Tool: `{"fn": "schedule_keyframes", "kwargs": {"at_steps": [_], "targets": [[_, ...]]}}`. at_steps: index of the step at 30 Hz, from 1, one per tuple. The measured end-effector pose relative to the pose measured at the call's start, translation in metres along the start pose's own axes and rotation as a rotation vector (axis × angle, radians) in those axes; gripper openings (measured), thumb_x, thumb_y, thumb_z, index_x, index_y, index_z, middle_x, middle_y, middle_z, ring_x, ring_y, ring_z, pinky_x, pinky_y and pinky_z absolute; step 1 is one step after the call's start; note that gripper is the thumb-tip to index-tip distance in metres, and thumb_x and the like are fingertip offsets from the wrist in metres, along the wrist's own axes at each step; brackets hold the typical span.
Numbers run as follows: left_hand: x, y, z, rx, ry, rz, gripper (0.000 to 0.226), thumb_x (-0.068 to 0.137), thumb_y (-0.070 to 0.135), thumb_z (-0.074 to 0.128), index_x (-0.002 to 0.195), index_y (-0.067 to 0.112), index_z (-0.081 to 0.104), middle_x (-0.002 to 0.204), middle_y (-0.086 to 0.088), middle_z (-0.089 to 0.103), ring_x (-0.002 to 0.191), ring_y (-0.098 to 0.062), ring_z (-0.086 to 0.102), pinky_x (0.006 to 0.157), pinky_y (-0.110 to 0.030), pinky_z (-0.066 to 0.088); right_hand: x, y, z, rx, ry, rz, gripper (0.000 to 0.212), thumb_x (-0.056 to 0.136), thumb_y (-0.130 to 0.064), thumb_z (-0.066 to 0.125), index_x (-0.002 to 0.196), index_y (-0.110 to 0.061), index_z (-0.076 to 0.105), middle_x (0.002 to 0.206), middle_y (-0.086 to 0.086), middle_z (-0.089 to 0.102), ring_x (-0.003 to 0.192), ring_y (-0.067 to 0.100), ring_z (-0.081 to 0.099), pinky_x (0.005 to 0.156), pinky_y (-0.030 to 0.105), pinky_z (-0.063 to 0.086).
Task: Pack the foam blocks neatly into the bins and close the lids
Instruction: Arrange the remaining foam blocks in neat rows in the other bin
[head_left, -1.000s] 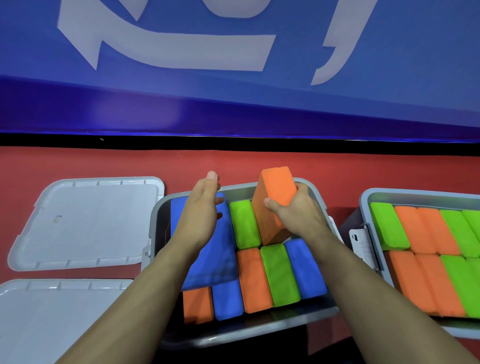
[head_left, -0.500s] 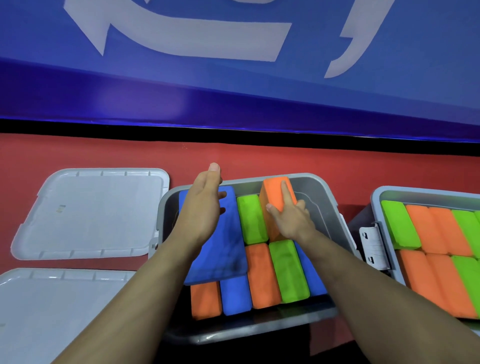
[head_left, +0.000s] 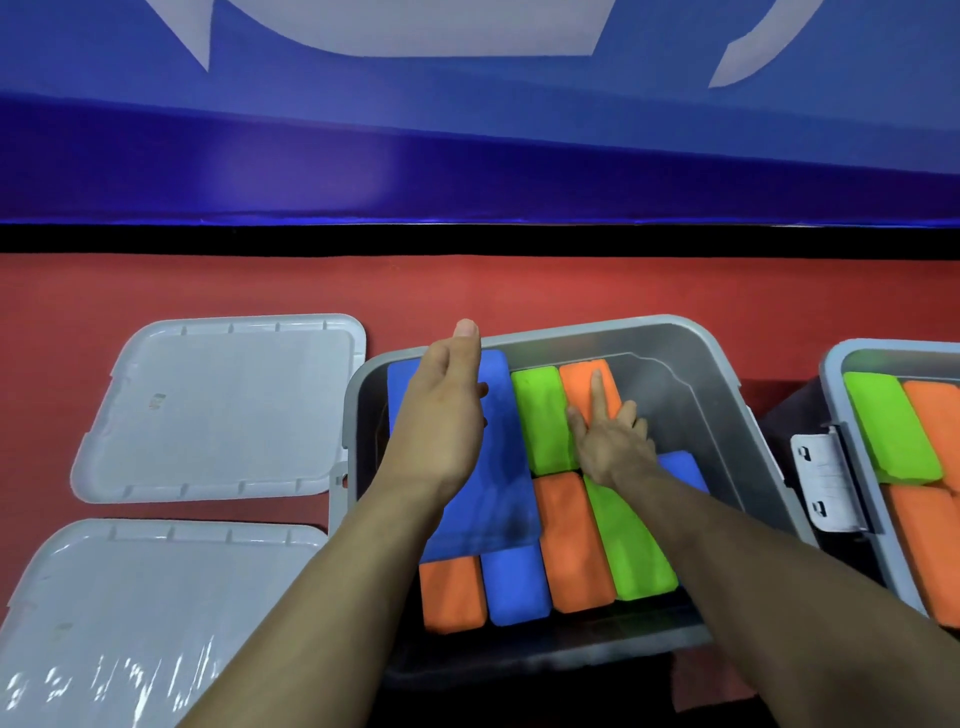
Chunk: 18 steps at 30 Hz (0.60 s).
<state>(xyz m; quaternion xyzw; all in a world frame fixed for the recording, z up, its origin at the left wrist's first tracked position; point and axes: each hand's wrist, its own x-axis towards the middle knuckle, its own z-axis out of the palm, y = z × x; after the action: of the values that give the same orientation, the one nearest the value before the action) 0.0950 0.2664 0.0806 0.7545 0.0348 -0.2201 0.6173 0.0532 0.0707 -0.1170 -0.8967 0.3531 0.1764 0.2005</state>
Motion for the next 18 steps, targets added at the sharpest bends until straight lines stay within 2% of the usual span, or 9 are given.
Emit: {"fn": "schedule_keyframes", "kwargs": {"at_steps": [5,8,10,11,13,15,18], "targets": [[-0.002,-0.007,0.001,0.087,-0.029,-0.026,0.031,0.105,0.058,0.033,0.090,0.040,0.054,0.101,0.018,0.061,0.108,-0.013,0.065,0.107,-0.049,0.048,-0.001,0.001,-0.007,-0.017,-0.075,0.022,0.071,0.099,-0.069,0.015,0.154,-0.044,-0.022,0.159,0.020,0.017,0.141,0.042,0.027,0.115,0.055,0.022],[-0.004,-0.005,0.000,0.135,-0.042,-0.012,0.030,0.105,0.057,0.034,0.090,0.040,0.053,0.101,0.019,0.059,0.113,-0.019,0.063,0.108,-0.048,0.046,-0.003,-0.002,-0.026,-0.021,-0.193,0.025,0.074,0.097,-0.072,0.022,0.153,-0.049,-0.020,0.168,0.010,-0.010,0.153,0.038,0.006,0.121,0.059,0.002],[-0.004,-0.005,-0.001,0.148,-0.047,-0.006,0.028,0.105,0.057,0.035,0.093,0.040,0.054,0.105,0.020,0.060,0.115,-0.018,0.062,0.109,-0.048,0.045,-0.007,-0.001,-0.045,-0.041,-0.250,0.027,0.076,0.097,-0.071,0.028,0.157,-0.045,-0.010,0.167,0.003,-0.019,0.155,0.035,-0.005,0.121,0.058,-0.004],[-0.005,-0.005,-0.002,0.155,-0.055,0.002,0.028,0.105,0.057,0.036,0.097,0.039,0.056,0.109,0.019,0.060,0.117,-0.017,0.061,0.110,-0.047,0.045,-0.014,-0.001,-0.055,-0.038,-0.259,0.012,0.075,0.098,-0.068,0.031,0.159,-0.041,-0.002,0.168,0.003,-0.017,0.155,0.034,-0.004,0.123,0.055,-0.002],[-0.005,-0.008,-0.004,0.208,-0.067,0.016,0.033,0.104,0.055,0.040,0.121,0.032,0.058,0.128,0.014,0.060,0.120,-0.013,0.059,0.111,-0.040,0.043,-0.039,-0.008,-0.073,0.025,-0.284,-0.064,0.073,0.101,-0.058,0.040,0.161,-0.028,0.012,0.169,0.007,0.001,0.155,0.031,0.011,0.125,0.043,0.010],[-0.004,-0.015,-0.007,0.330,-0.085,-0.013,0.052,0.104,0.051,0.046,0.148,0.023,0.045,0.148,0.005,0.051,0.120,-0.013,0.055,0.105,-0.033,0.042,-0.075,-0.017,-0.087,0.113,-0.337,-0.157,0.068,0.102,-0.047,0.048,0.159,-0.018,0.025,0.166,0.007,0.021,0.152,0.025,0.024,0.121,0.030,0.021],[0.001,-0.036,-0.017,0.559,-0.052,-0.067,0.067,0.101,0.049,0.054,0.155,0.015,0.034,0.157,-0.011,0.039,0.130,-0.029,0.054,0.110,-0.041,0.042,-0.126,-0.025,-0.104,0.156,-0.314,-0.278,0.068,0.100,-0.048,0.052,0.158,-0.022,0.030,0.166,0.000,0.024,0.152,0.016,0.024,0.121,0.028,0.019]]}}
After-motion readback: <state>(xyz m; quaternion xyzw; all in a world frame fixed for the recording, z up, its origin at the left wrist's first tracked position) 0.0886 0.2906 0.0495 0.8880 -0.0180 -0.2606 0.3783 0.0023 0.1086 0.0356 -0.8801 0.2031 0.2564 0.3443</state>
